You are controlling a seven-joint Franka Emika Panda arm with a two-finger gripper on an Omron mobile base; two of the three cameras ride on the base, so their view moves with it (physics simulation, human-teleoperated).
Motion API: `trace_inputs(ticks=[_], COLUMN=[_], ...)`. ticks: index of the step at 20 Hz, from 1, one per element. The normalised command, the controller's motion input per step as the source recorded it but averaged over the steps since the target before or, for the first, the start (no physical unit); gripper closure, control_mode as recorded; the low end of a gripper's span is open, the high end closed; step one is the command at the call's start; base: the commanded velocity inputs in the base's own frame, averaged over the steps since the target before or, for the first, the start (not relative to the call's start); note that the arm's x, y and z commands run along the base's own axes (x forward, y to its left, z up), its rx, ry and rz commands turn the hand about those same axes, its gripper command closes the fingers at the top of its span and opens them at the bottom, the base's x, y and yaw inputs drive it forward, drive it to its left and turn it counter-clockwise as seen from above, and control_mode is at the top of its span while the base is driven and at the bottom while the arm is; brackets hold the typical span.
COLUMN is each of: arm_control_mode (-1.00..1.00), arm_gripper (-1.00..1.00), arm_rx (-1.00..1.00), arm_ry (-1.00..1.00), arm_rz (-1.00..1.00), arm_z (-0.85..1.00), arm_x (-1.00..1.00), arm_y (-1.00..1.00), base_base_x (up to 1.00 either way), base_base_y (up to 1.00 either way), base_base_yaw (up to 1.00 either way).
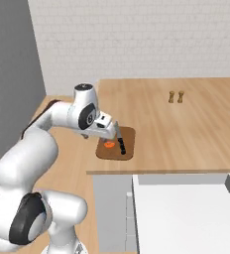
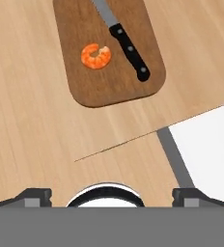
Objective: Pick up the knife from the drawer and place it on the cutting board. Then place the meat from the plate to the cutting board.
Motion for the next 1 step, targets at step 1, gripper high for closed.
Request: trace_inputs(ticks=[1], arm_control_mode=[-1.00], arm_gripper=[-1.00], arm_rx=[0.00], arm_ry=[0.00], arm_rz=[0.01], arm_z=[0.10], arm_x=[-0.51], arm_y=[0.01], base_base_x=[0.00], base_base_y=[0.00], base_base_yaw=[0.00])
